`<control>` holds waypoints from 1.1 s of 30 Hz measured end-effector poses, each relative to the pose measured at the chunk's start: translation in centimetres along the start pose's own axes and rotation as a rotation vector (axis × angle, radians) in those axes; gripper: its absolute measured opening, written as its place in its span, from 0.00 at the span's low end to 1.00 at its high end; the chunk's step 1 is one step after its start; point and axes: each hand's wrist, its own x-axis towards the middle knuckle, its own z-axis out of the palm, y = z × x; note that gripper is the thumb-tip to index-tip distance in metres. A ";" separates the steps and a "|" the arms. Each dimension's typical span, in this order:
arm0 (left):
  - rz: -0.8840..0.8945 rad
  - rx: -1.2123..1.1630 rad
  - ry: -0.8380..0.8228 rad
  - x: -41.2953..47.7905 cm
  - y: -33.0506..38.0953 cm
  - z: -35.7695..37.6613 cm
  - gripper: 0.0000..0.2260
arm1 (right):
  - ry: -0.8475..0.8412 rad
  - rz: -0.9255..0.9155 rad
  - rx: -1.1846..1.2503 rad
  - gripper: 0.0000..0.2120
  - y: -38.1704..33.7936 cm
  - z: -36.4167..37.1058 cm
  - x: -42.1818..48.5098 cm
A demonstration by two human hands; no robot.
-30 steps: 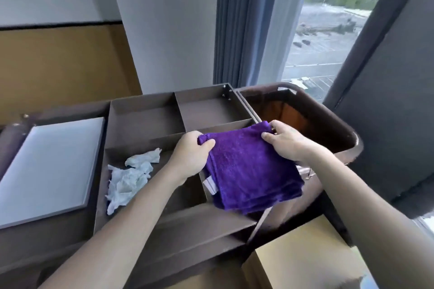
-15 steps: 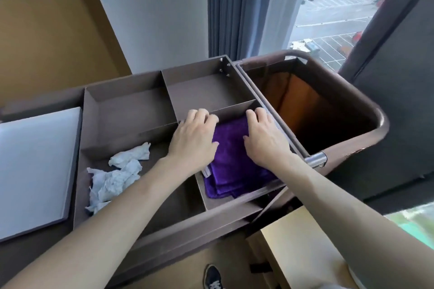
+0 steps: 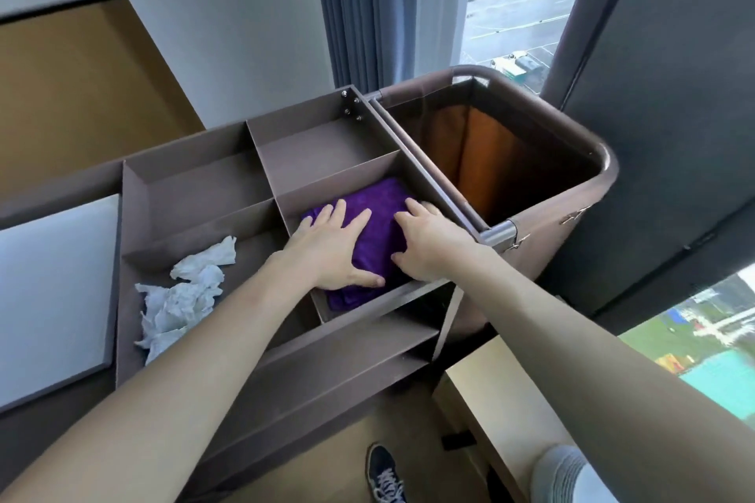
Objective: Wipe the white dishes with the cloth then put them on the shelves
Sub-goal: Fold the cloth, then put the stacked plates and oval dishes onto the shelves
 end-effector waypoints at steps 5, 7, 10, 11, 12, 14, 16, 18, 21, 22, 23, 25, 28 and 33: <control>0.055 -0.322 0.310 -6.2 4.1 -0.2 0.53 | 0.440 -0.136 0.099 0.24 2.5 0.3 -10.3; 0.099 -0.460 0.392 -8.9 7.7 1.1 0.51 | 0.503 -0.097 0.123 0.26 4.8 1.6 -15.0; 0.224 -0.600 0.413 -11.8 14.2 5.4 0.47 | 0.487 0.081 0.194 0.29 9.5 5.0 -22.5; 0.268 -0.623 0.361 -12.3 16.5 7.3 0.46 | 0.479 0.155 0.211 0.30 11.2 6.5 -25.0; 0.299 -0.628 0.280 -12.6 18.5 9.3 0.46 | 0.467 0.230 0.234 0.30 12.9 8.1 -27.4; 0.337 -0.608 0.090 -13.1 22.4 13.2 0.48 | 0.426 0.389 0.308 0.30 15.8 11.6 -32.3; 0.351 -0.606 -0.072 -13.5 25.6 16.6 0.50 | 0.356 0.513 0.352 0.30 18.1 15.1 -36.8; 0.368 -0.604 -0.189 -13.8 28.2 19.6 0.49 | 0.286 0.598 0.381 0.31 19.6 18.5 -40.5; 0.361 -0.630 -0.288 -13.9 30.4 23.8 0.43 | 0.207 0.693 0.439 0.31 20.7 22.5 -43.7; 0.347 -0.651 -0.304 -13.8 30.9 25.1 0.41 | 0.182 0.715 0.456 0.31 20.8 23.6 -44.2; 0.325 -0.677 -0.319 -13.6 31.3 26.3 0.39 | 0.155 0.736 0.474 0.31 20.8 24.5 -44.5; 0.254 -0.732 -0.357 -13.0 31.6 28.8 0.36 | 0.097 0.773 0.503 0.31 20.6 26.2 -44.5; 0.150 -0.747 -0.408 -11.7 31.7 31.8 0.36 | 0.057 0.844 0.538 0.30 20.7 28.7 -44.2; -0.023 -0.826 -0.468 -7.7 32.3 35.5 0.38 | 0.163 1.006 0.604 0.31 24.0 31.0 -41.4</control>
